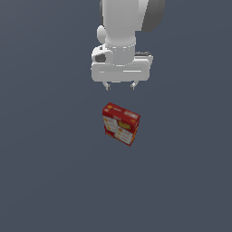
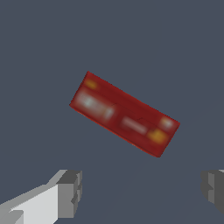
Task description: Pick up the object and move it to a goal position.
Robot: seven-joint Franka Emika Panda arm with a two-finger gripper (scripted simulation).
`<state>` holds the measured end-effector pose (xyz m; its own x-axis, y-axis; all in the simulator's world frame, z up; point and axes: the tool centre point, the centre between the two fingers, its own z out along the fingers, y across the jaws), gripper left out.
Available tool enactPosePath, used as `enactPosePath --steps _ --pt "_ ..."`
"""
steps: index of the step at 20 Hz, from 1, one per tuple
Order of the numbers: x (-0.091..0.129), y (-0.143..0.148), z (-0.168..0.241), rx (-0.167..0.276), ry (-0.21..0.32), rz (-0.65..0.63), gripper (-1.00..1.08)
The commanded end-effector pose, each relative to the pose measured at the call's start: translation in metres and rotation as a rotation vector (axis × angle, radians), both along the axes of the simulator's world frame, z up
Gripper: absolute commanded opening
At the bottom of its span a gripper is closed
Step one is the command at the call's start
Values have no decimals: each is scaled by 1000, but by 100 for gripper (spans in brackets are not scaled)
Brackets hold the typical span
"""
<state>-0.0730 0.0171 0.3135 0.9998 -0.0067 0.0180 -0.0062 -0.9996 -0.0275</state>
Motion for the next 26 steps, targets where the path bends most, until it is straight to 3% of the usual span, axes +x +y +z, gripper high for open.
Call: enactPosePath --steps 1,10,18,26 --pt "0 0 0 0 0 0 100" --pt "-15 -25 -22 -5 67 -39 100" --pt "-13 -23 -22 -6 62 -11 100" --pt "-7 -20 -27 -8 56 101 100"
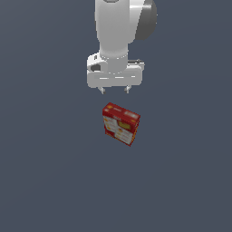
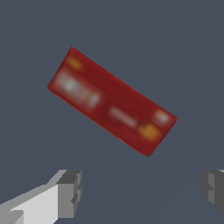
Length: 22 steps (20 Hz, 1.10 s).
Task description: Pick up the object and move it to a goal position.
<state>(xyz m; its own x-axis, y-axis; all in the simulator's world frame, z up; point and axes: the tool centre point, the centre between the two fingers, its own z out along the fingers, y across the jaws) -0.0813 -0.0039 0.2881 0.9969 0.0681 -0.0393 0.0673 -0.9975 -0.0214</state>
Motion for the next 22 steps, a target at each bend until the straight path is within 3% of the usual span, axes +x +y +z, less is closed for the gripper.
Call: enactPosePath --steps 1,22 --pt "3 1 -2 0 -3 47 100" --pt "33 16 -28 3 -31 614 100"
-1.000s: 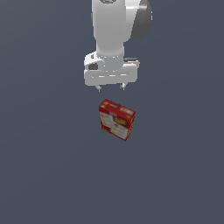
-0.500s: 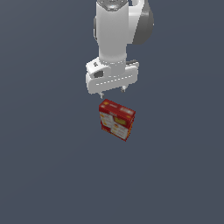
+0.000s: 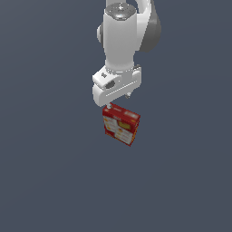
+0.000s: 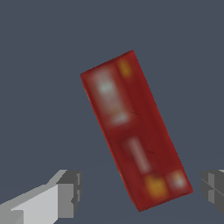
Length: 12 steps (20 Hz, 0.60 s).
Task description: Pick up the object and move it to a goal position.
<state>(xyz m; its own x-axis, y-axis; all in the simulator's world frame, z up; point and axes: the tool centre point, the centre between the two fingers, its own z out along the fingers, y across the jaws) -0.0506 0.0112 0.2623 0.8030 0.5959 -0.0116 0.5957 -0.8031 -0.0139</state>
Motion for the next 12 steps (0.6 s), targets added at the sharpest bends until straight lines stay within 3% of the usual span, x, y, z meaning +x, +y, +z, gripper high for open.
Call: enactPosePath --steps 1,12 --pt "4 2 -3 0 -3 71 100" --pt "16 10 -16 0 -15 326 100"
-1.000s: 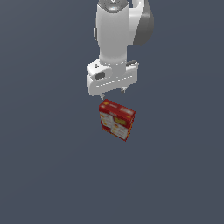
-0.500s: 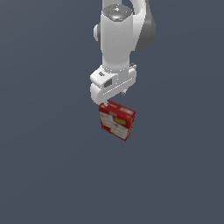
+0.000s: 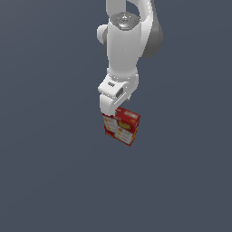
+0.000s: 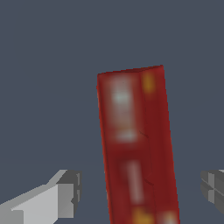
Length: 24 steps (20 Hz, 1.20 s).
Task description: Pick up the object and move it to a goal position.
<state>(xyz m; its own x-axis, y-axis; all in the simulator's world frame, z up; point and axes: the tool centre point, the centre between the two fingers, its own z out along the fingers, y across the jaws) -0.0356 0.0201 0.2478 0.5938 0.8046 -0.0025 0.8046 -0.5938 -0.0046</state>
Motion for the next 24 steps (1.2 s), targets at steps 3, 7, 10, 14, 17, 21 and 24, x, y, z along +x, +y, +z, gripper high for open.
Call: enactPosePath --steps 3,7,10,14,17,21,24 --pt "3 2 -3 0 -3 70 100" --pt "5 3 -5 0 -5 104 100" --pt "6 4 -6 0 -5 115 100" --pt "5 3 -7 0 -5 111 100" --pt "5 3 -14 0 -5 111 100" --pt "5 3 -31 0 -5 113 100" --pt "4 4 -45 0 -5 114 100"
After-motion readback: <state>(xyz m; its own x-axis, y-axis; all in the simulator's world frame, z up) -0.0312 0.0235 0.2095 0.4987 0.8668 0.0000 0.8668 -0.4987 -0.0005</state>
